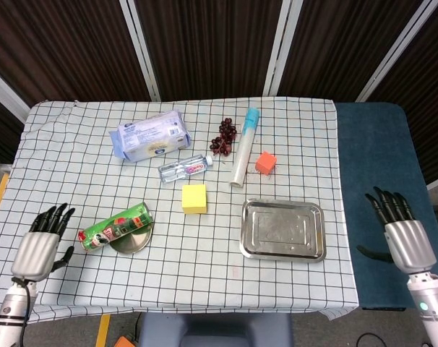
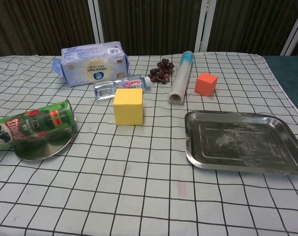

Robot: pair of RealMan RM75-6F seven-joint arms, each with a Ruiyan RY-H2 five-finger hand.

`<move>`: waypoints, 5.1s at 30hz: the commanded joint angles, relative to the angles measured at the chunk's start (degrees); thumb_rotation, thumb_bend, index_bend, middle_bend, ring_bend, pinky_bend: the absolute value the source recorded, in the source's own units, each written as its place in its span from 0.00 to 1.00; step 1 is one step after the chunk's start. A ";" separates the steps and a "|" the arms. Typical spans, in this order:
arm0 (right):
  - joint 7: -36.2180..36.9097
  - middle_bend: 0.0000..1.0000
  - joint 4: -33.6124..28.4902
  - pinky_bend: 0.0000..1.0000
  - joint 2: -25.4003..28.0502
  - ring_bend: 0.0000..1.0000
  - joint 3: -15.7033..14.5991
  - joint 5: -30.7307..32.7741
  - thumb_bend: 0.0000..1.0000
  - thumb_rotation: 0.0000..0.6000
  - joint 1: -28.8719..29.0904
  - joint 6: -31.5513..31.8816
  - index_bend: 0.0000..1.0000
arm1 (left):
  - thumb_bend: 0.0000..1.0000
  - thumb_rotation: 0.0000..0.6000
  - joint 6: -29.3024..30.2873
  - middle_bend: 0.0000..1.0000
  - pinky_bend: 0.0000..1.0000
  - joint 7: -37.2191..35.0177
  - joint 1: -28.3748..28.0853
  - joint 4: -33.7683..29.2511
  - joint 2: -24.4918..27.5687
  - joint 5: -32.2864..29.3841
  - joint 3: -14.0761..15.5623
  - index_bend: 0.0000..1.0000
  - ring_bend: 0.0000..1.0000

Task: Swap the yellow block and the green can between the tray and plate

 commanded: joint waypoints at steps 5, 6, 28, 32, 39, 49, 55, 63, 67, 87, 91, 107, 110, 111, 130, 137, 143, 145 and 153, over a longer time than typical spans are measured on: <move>0.71 0.00 4.04 0.00 -1.98 0.00 0.16 -6.14 0.02 1.00 -3.69 5.95 0.00 | 0.36 1.00 -11.54 0.00 0.12 5.51 -7.38 -3.36 -3.55 -11.03 -2.55 0.00 0.00; 0.89 0.00 4.23 0.00 -2.07 0.00 0.21 -6.49 0.02 1.00 -3.72 5.82 0.00 | 0.36 1.00 -12.16 0.00 0.12 6.11 -7.95 -3.46 -4.01 -12.03 -2.71 0.00 0.00; 3.66 0.00 6.25 0.00 -2.69 0.00 2.57 -9.13 0.02 1.00 -4.50 3.48 0.04 | 0.49 1.00 -15.82 0.31 0.30 12.70 -16.16 8.83 -14.52 -24.24 -2.84 0.15 0.30; 3.75 0.00 6.20 0.00 -2.65 0.00 2.89 -9.26 0.02 1.00 -4.58 3.06 0.04 | 0.64 1.00 -12.72 0.50 0.45 12.17 -16.17 11.32 -16.19 -20.22 -2.10 0.34 0.48; 4.13 0.00 6.28 0.00 -2.75 0.00 3.39 -10.04 0.02 1.00 -5.14 3.76 0.05 | 0.73 1.00 -4.97 0.64 0.60 8.16 -15.85 8.56 -16.67 -6.35 -0.21 0.49 0.59; 5.62 0.00 6.42 0.00 -2.49 0.00 4.07 -11.27 0.02 1.00 -6.55 6.53 0.06 | 0.72 1.00 -6.41 0.64 0.60 9.87 -17.79 4.05 -21.01 3.94 4.40 0.50 0.59; 6.61 0.00 6.66 0.00 -2.34 0.00 4.30 -12.05 0.02 1.00 -7.36 8.06 0.07 | 0.71 1.00 -11.72 0.63 0.60 11.51 -20.67 9.74 -27.89 4.85 4.76 0.50 0.58; 7.71 0.00 6.88 0.00 -1.92 0.00 4.37 -12.97 0.02 1.00 -7.95 8.96 0.07 | 0.60 1.00 -12.67 0.45 0.51 12.38 -21.35 16.69 -32.63 5.31 4.78 0.38 0.42; 8.03 0.00 7.00 0.00 -1.92 0.00 4.48 -13.27 0.02 1.00 -8.06 9.13 0.07 | 0.44 1.00 -12.87 0.12 0.26 15.62 -20.74 15.87 -32.10 3.72 4.69 0.06 0.14; 9.07 0.00 7.11 0.00 -1.45 0.00 4.33 -14.52 0.02 1.00 -8.12 8.52 0.09 | 0.36 1.00 -9.83 0.00 0.14 23.63 -21.42 -2.00 -19.95 -6.76 -3.93 0.00 0.00; 9.08 0.00 7.02 0.00 -1.36 0.00 4.31 -14.63 0.02 1.00 -8.16 8.43 0.09 | 0.35 1.00 -11.88 0.00 0.14 23.51 -24.18 0.96 -21.71 -8.63 -6.27 0.00 0.00; 8.85 0.00 6.82 0.00 -0.85 0.00 3.51 -15.29 0.02 1.00 -7.61 6.15 0.11 | 0.36 1.00 -21.96 0.00 0.13 22.64 -34.30 17.55 -31.07 -19.92 -9.75 0.00 0.00; 8.87 0.00 6.72 0.00 -0.70 0.00 3.50 -15.36 0.02 1.00 -7.49 5.93 0.11 | 0.36 1.00 -22.70 0.00 0.13 23.23 -35.51 18.88 -31.39 -21.94 -10.13 0.00 0.00; 8.88 0.00 6.77 0.00 -0.71 0.00 3.45 -15.40 0.02 1.00 -7.49 5.89 0.11 | 0.36 1.00 -22.95 0.00 0.13 23.54 -35.93 19.28 -31.50 -22.98 -10.27 0.00 0.00; 9.03 0.00 6.70 0.00 -0.58 0.00 3.34 -15.54 0.02 1.00 -7.14 5.18 0.12 | 0.37 1.00 -22.07 0.28 0.33 20.24 -39.56 27.19 -36.33 -23.75 -8.56 0.15 0.29; 9.21 0.00 6.86 0.00 -0.58 0.00 3.52 -15.43 0.02 1.00 -7.15 5.40 0.13 | 0.39 1.00 -21.68 0.44 0.49 16.44 -39.33 31.69 -38.54 -21.40 -7.19 0.28 0.44; 8.97 0.00 6.85 0.00 -0.69 0.00 3.55 -15.29 0.02 1.00 -7.00 5.01 0.14 | 0.42 1.00 -17.92 0.53 0.61 14.33 -37.88 30.17 -37.06 -18.36 -6.76 0.38 0.53; 8.94 0.00 6.80 0.00 -0.71 0.00 3.58 -15.27 0.02 1.00 -6.94 4.92 0.15 | 0.43 1.00 -16.40 0.55 0.63 13.99 -36.98 28.18 -35.68 -17.69 -6.66 0.41 0.56; 8.59 0.00 6.58 0.00 -0.88 0.00 3.73 -14.97 0.02 1.00 -6.92 4.75 0.15 | 0.44 1.00 -8.89 0.59 0.66 15.36 -30.09 14.83 -25.44 -14.79 -2.61 0.46 0.59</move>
